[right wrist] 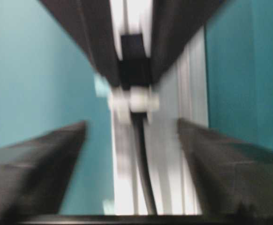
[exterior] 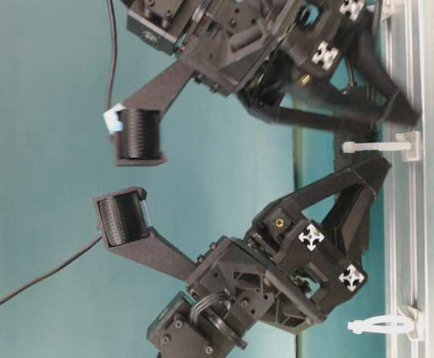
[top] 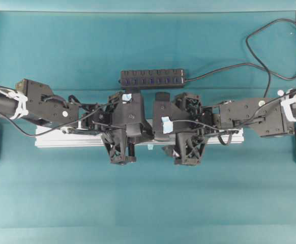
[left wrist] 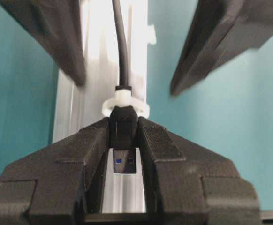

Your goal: Pass the USB cable through three rings with both arms.

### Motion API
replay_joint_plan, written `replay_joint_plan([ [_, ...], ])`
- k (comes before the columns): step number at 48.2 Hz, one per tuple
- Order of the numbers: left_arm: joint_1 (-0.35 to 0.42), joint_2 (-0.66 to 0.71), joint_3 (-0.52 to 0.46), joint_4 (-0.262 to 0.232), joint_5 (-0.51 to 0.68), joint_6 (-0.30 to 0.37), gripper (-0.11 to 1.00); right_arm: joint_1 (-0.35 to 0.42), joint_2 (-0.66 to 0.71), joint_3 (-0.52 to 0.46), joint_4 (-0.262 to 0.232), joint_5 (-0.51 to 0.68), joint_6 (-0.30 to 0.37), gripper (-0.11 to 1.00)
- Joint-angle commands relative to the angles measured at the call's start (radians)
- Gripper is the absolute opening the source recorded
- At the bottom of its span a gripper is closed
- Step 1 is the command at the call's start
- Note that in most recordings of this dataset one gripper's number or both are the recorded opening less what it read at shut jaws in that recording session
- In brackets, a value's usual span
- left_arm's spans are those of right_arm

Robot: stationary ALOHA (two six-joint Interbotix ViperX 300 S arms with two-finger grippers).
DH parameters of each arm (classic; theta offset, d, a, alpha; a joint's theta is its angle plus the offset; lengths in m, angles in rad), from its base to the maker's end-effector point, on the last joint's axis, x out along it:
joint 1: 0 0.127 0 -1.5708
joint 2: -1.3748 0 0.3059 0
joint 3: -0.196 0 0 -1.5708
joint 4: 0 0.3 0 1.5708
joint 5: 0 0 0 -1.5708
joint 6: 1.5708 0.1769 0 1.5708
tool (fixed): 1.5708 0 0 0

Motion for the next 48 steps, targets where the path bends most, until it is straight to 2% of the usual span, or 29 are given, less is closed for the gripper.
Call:
replay_joint_plan([
  [1, -0.003, -0.031, -0.003, 0.002, 0.02, 0.002, 0.23, -0.005, -0.026, -0.012, 0.003, 0.005, 0.009, 0.8],
  [3, -0.003, -0.037, 0.0, 0.002, 0.032, 0.002, 0.23, -0.006, -0.029, -0.015, 0.003, 0.005, 0.009, 0.9],
  [5, -0.005, -0.041, 0.003, 0.002, 0.044, 0.0, 0.23, -0.008, -0.031, -0.018, 0.003, 0.005, 0.008, 0.94],
  [23, -0.014, -0.092, 0.06, 0.002, 0.063, -0.011, 0.23, -0.025, -0.025, -0.057, -0.006, 0.012, 0.005, 0.91],
  [48, 0.005, -0.166, 0.046, 0.002, 0.158, 0.009, 0.23, -0.018, -0.002, -0.117, -0.006, 0.008, -0.002, 0.9],
])
